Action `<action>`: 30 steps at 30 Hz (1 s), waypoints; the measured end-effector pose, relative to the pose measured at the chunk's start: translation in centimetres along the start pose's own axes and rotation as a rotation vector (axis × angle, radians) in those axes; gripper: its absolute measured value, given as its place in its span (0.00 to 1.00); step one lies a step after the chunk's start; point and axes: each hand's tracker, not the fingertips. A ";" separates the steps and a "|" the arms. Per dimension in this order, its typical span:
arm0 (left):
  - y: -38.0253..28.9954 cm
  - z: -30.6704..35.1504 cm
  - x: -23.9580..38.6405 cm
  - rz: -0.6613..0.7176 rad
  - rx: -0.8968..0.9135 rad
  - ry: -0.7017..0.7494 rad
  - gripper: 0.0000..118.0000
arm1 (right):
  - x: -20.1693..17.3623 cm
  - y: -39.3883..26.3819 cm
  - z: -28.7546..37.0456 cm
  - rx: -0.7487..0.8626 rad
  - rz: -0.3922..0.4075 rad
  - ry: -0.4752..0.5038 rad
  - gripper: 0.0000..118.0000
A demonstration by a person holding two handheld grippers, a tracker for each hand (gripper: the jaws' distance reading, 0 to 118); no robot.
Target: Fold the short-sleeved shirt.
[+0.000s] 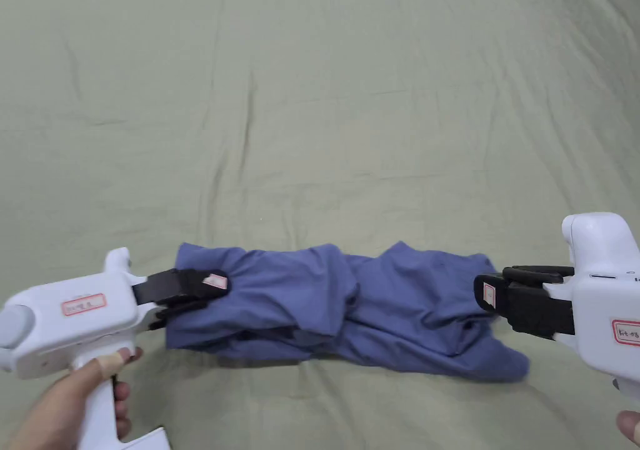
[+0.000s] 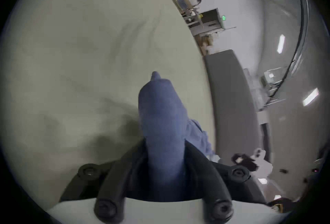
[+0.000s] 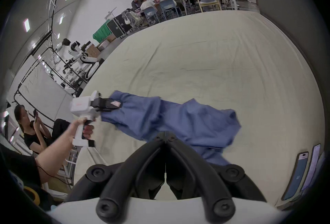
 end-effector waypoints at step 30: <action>-9.6 -12.5 19.2 -0.365 -0.093 0.069 0.97 | 2.8 -2.0 0.1 -0.055 -0.063 -0.073 0.02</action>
